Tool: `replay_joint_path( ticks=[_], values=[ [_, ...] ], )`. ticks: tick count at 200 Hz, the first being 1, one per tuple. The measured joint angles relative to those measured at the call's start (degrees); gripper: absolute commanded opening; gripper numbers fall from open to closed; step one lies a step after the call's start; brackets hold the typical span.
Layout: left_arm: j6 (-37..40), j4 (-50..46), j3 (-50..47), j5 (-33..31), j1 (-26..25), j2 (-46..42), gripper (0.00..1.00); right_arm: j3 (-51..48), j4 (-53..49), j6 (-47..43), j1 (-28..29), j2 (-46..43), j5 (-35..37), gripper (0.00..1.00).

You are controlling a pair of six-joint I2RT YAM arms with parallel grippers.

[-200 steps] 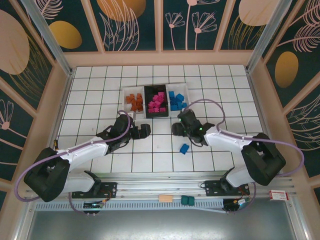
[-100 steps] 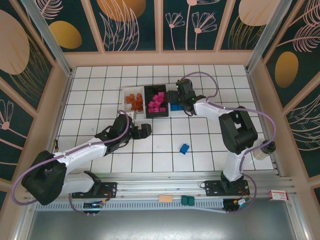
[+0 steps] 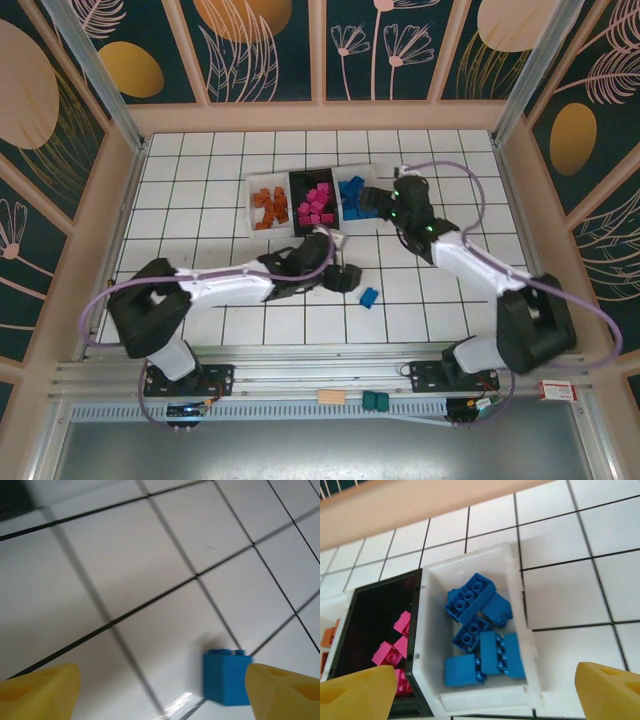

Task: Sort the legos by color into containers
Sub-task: Pick up the lego from the middle-left of the table, then place the lego in the container.

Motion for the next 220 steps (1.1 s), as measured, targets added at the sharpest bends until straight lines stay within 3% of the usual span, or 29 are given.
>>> replay_joint_path(
  ticks=[34, 76, 111, 165, 201, 220],
  values=[
    [2.6, -1.3, 6.5, 0.0, -5.0, 6.9, 0.83, -9.9, -2.1, 1.6, -3.3, -11.9, -0.2, 0.93],
    [5.1, -6.6, 10.3, -2.2, -8.7, 12.9, 0.73, -13.2, -3.9, 2.6, -4.9, -18.8, -0.6, 0.93],
    [6.2, -9.7, 11.4, -5.0, -9.3, 15.8, 0.58, -13.2, -3.9, 2.9, -5.1, -20.0, -1.2, 0.93],
    [7.5, -9.7, 13.7, -6.1, -9.2, 16.9, 0.21, -13.2, -3.9, 2.9, -5.1, -20.1, -1.9, 0.93],
    [7.8, -9.8, 13.6, -7.5, -8.8, 15.8, 0.17, -13.4, -3.7, 2.9, -5.1, -20.7, -1.9, 0.93],
    [7.8, -9.6, 13.6, -8.2, -6.2, 13.3, 0.18, -13.9, -3.7, 3.0, -5.1, -21.0, -1.9, 0.93]
  ],
)
